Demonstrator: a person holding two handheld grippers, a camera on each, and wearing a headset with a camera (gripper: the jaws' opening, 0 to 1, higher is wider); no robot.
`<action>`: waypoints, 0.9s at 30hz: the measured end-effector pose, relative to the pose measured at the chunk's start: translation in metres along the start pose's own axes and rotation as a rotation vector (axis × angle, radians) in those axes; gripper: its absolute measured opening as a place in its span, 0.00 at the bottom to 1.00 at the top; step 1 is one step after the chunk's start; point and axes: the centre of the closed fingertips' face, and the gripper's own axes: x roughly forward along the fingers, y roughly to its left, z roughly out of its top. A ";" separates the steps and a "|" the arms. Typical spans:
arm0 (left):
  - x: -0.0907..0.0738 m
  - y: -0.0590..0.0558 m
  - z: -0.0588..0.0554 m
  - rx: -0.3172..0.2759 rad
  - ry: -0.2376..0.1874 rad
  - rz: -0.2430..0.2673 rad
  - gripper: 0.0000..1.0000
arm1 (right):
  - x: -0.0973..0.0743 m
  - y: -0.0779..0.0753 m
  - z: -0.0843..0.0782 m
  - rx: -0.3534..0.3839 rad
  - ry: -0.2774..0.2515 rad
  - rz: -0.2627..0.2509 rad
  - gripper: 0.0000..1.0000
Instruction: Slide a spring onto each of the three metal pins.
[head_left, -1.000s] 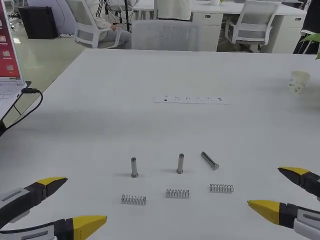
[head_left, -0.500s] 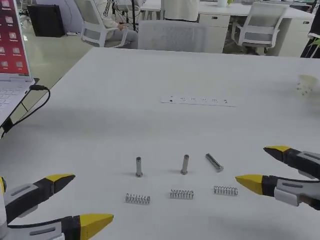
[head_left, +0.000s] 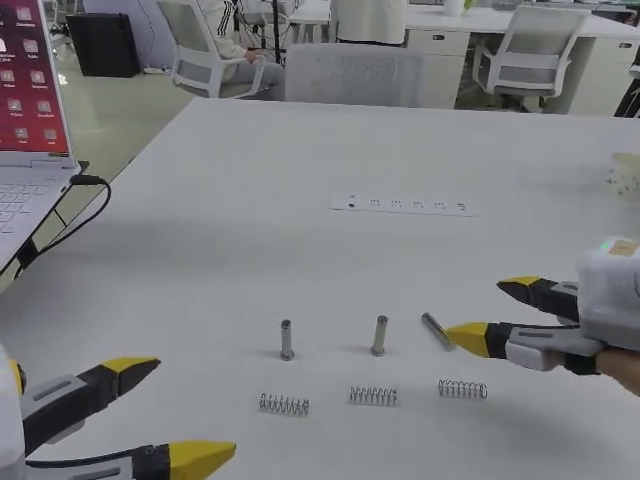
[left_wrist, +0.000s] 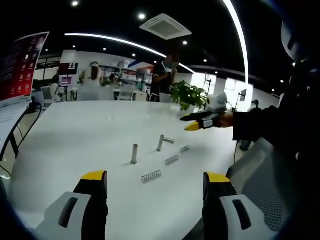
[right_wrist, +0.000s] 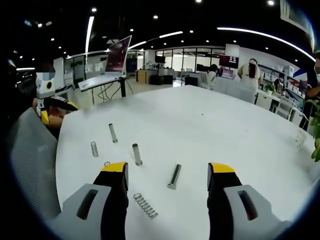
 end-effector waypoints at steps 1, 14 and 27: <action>0.000 0.000 0.000 0.000 0.001 0.000 0.74 | 0.003 0.000 -0.001 -0.002 0.010 0.001 0.63; 0.001 0.000 -0.001 -0.003 0.006 -0.005 0.74 | 0.044 -0.010 -0.008 -0.006 0.101 -0.027 0.56; 0.001 -0.001 -0.002 -0.009 0.011 -0.008 0.74 | 0.065 -0.019 -0.029 0.014 0.204 -0.069 0.41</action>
